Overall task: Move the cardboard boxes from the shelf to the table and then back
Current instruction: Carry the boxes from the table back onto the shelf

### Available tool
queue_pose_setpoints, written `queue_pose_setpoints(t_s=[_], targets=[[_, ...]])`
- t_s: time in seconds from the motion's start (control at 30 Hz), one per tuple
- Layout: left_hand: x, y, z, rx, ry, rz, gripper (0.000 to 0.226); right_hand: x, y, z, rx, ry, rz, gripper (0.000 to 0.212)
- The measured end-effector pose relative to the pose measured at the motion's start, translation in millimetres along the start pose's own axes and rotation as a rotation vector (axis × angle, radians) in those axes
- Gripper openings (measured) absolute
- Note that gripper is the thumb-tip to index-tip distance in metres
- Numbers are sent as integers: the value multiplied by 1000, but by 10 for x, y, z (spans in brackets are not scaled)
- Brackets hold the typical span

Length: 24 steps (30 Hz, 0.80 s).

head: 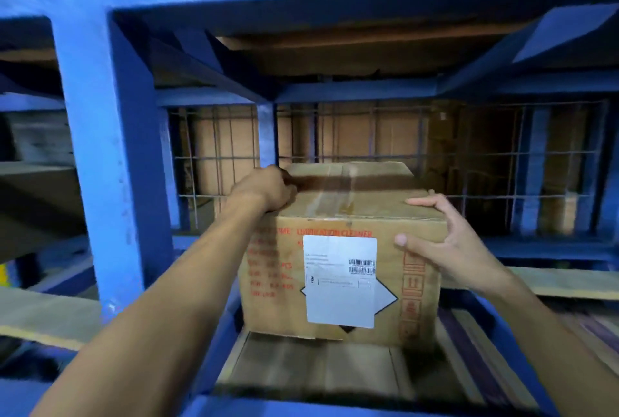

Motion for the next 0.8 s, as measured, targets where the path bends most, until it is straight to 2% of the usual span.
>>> queue_pose_setpoints(t_s=[0.07, 0.13, 0.23, 0.33, 0.43, 0.5, 0.63, 0.8], targets=[[18, -29, -80, 9, 70, -146, 40, -51, 78, -39, 19, -48, -66, 60], [-6, -107, -177, 1, 31, -209, 48, -133, 208, -69, 34, -129, -122, 55], [-179, -236, -329, -58, 14, -167, 64, -311, 499, -178, 70, -246, -178, 57], [-455, -233, -287, -144, 46, -96, 72, -394, 761, -333, 44, -205, -179, 59], [-643, -98, -147, -172, 19, -145, 84, -422, 964, -382, 8, -129, -130, 56], [-719, -7, -105, -151, 28, -167, 92, -453, 1120, -412, -11, -119, -152, 56], [-786, 96, -121, -132, 12, -218, 95, -527, 1264, -524, -24, -3, -263, 56], [-927, 134, -212, -121, -15, -253, 91, -582, 1231, -707, 92, -25, -394, 76]])
Point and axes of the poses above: each hand's wrist, its own y-axis towards the middle knuckle, its own x-axis out of the back of the hand, z = x × y, the point moved 5 cm from there along y, towards the middle knuckle, and after that the axes turned 3 degrees about -z, right-handed, at the moved point
